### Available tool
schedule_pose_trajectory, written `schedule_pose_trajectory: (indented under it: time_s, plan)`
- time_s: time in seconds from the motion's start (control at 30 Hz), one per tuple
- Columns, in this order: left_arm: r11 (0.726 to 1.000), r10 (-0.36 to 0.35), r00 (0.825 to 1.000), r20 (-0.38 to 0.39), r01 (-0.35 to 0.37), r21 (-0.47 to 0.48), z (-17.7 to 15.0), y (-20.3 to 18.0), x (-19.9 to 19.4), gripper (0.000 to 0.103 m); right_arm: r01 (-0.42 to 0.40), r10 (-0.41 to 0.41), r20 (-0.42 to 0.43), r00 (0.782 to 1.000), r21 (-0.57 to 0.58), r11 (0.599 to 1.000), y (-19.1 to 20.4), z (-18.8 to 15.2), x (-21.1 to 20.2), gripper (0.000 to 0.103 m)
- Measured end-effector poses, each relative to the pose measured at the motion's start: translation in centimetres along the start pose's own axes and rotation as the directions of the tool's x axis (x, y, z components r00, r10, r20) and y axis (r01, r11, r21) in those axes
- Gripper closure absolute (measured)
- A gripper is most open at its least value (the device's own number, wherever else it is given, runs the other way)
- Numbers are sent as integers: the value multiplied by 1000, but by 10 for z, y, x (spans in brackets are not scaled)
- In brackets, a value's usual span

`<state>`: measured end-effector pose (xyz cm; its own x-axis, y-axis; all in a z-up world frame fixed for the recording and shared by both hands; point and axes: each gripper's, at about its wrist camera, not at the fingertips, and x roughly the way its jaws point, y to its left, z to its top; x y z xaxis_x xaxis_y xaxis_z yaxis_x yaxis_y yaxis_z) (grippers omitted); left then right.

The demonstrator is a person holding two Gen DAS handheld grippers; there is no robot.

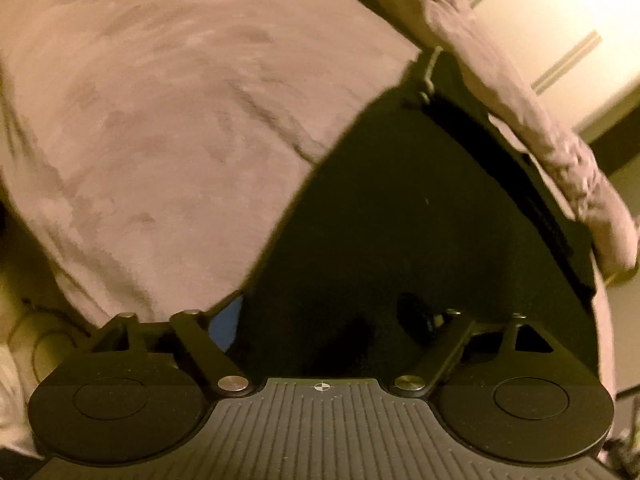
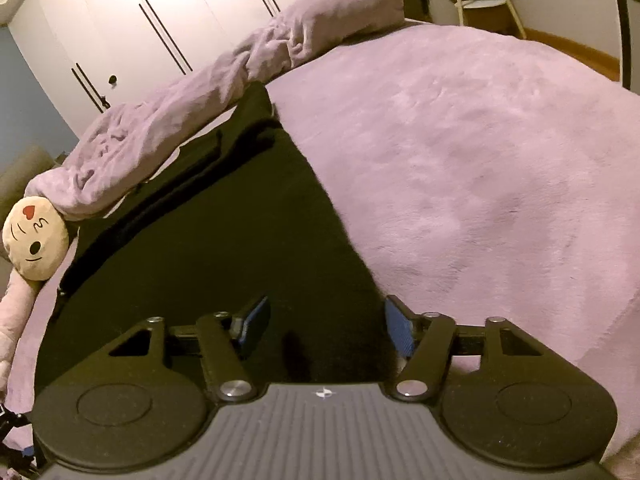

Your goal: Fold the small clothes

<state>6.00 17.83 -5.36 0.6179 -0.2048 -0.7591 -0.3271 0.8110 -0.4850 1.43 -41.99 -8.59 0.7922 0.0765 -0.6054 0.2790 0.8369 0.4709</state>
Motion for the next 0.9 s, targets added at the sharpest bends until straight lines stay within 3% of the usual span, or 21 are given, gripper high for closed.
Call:
schedule_pose_trajectory:
  time_s: [0.13,0.27,0.37,0.53,0.6,0.63,0.73,0.9]
  plan:
    - [999,-3,1000,0,3,-50,6,7,-1,23,-31,31,-13,999,-13,999,4,2,8,61]
    - [1000,-1,999,-33,0,-10,5,2,5,25,-41,37,-56,998,-58,997,5,2,14,76]
    - [1000,26,999,-33,-26,1,5,-3,6,33,-45,41,-78,996,-53,998,1,2,13,77]
    - [985,150,988,-17,-148,93,2,-19,8,56,-44,38,-95,995,-62,997,1,-1,17,76]
    - [978,177,984,-4,-175,115,1,-26,7,82,-41,34,-96,995,-72,997,4,-1,17,81]
    - [978,171,985,-6,-169,120,2,-29,7,88,-42,34,-99,995,-80,996,5,-1,17,83]
    - [977,172,985,-14,-168,131,5,-36,7,91,-59,49,-109,993,-94,994,8,1,15,90]
    - [981,128,992,-19,-124,147,4,-46,4,92,-81,70,-115,991,-93,992,9,6,12,92]
